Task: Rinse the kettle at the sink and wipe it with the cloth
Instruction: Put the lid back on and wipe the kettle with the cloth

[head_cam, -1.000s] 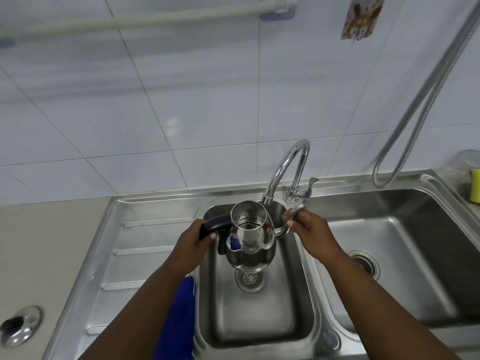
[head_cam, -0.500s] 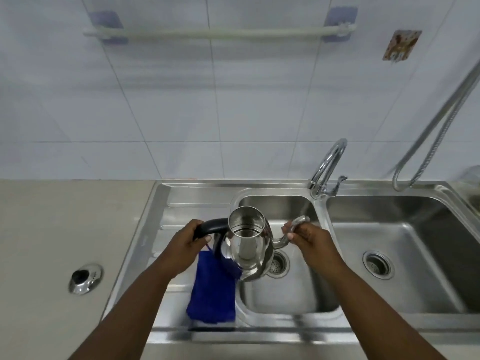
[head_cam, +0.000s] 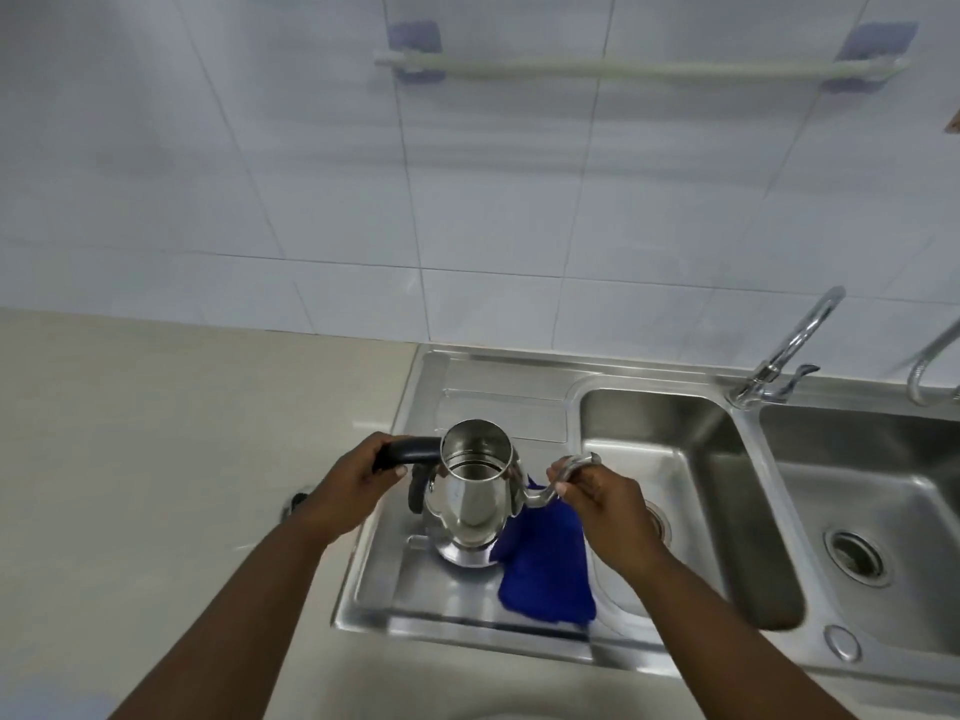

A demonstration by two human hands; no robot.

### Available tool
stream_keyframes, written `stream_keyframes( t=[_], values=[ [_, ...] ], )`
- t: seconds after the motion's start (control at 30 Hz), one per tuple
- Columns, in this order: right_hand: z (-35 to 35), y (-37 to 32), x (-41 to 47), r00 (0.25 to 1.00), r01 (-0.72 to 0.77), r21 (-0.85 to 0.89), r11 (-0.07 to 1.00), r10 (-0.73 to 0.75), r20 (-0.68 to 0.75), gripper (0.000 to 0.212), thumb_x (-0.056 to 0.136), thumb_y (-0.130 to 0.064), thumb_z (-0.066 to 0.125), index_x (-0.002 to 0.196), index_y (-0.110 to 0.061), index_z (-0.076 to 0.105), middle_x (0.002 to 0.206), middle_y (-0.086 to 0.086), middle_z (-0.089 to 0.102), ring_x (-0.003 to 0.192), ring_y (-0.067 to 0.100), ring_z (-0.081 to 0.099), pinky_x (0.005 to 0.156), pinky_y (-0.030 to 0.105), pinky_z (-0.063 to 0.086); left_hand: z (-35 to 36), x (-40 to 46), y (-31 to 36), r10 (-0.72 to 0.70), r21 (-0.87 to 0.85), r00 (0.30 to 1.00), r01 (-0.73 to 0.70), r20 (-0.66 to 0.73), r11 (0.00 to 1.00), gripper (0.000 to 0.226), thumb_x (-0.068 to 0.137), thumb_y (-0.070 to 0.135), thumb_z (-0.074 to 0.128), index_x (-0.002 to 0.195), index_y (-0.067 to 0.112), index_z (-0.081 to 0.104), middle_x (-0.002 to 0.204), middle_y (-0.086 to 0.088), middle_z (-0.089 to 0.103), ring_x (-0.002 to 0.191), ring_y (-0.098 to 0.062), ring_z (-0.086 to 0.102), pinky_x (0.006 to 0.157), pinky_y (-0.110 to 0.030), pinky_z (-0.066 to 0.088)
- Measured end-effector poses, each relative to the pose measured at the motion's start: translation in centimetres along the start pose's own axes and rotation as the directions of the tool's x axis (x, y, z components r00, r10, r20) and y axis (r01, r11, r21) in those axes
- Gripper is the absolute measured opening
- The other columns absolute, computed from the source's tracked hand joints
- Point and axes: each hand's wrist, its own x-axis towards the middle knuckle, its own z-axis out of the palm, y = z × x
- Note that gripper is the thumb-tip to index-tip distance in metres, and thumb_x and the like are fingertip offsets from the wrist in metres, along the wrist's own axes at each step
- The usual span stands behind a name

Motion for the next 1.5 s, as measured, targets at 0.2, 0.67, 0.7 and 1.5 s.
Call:
stream_keyframes(
  t=[0.2,0.67,0.7,1.5],
  values=[
    [3.3,-0.2,0.1,0.999,-0.032,-0.039,0.999,0.032,-0.005,0.019,0.09,-0.016,0.066,0.108,-0.017,0.072,0.104,-0.012,0.073,0.096,-0.005,0.066,0.096,0.021,0.051,-1.8,0.8,-3.1,-0.025,-0.013,0.999,0.026,0.045,1.0,0.022,0.094,0.004,0.055,0.108,0.02,0.055,0.098,0.008,0.061,0.079,0.015,0.056,0.073,-0.01,0.042],
    [4.0,0.5,0.2,0.998,-0.061,-0.156,0.986,0.055,-0.041,0.021,0.093,-0.021,0.061,0.111,-0.024,0.07,0.106,-0.013,0.071,0.09,-0.013,0.058,0.079,0.001,0.042,-1.4,2.2,-6.0,0.024,-0.028,0.996,-0.022,0.087,0.999,0.039,0.091,0.012,0.062,0.126,0.025,0.053,0.117,0.008,0.063,0.102,0.006,0.058,0.085,-0.009,0.039],
    [4.0,0.6,0.2,0.998,-0.063,-0.166,0.984,0.057,-0.037,0.021,0.093,-0.022,0.061,0.112,-0.024,0.07,0.104,-0.013,0.071,0.089,-0.012,0.059,0.079,0.003,0.041,-1.5,2.1,-6.3,0.028,-0.001,0.996,-0.028,0.08,1.0,0.043,0.089,0.012,0.064,0.128,0.025,0.052,0.117,0.008,0.062,0.101,0.005,0.058,0.087,-0.01,0.039],
    [4.1,1.1,0.2,0.999,-0.037,-0.145,0.989,0.032,-0.039,0.02,0.093,-0.022,0.062,0.11,-0.031,0.068,0.101,-0.018,0.072,0.101,-0.016,0.058,0.08,0.006,0.044,-6.2,0.2,-12.3,-0.039,0.08,0.926,0.074,-0.374,0.994,0.049,0.076,0.001,0.076,0.106,0.037,0.063,0.113,-0.003,0.069,0.106,-0.014,0.062,0.087,0.007,0.034]
  ],
)
